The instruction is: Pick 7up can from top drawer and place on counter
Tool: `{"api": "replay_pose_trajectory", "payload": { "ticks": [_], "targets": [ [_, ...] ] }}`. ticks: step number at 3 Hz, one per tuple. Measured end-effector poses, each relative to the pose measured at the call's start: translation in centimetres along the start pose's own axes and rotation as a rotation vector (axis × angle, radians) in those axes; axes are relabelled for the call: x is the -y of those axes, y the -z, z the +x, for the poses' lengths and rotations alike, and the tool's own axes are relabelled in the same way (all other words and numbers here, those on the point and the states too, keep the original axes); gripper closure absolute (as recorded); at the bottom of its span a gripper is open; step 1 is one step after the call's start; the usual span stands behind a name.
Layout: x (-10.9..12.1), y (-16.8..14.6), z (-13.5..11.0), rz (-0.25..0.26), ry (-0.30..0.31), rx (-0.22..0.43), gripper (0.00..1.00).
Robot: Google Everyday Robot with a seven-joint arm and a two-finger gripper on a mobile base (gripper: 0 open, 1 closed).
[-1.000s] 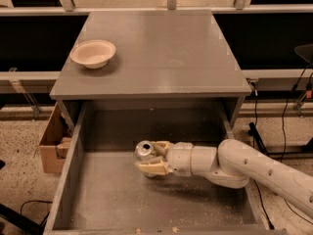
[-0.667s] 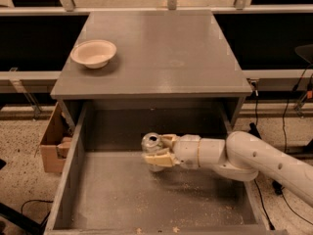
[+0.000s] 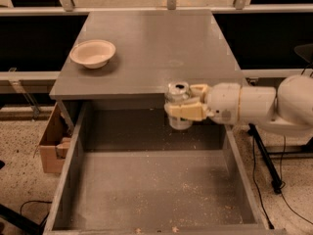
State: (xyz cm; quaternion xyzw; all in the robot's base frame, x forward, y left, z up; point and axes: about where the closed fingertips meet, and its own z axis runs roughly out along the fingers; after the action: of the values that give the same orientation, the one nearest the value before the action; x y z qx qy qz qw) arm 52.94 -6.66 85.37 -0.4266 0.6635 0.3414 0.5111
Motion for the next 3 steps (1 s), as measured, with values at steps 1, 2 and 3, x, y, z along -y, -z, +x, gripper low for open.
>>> {"api": "replay_pose_trajectory", "payload": {
  "ticks": [1,2,3],
  "targets": [
    [3.8,1.6,-7.5,0.023,-0.005,0.104,1.0],
    [8.4,-0.3,-11.9,0.054,-0.027,0.227,1.0],
    [13.5,-3.8,-13.1,0.151,-0.034,0.283,1.0]
  ]
}}
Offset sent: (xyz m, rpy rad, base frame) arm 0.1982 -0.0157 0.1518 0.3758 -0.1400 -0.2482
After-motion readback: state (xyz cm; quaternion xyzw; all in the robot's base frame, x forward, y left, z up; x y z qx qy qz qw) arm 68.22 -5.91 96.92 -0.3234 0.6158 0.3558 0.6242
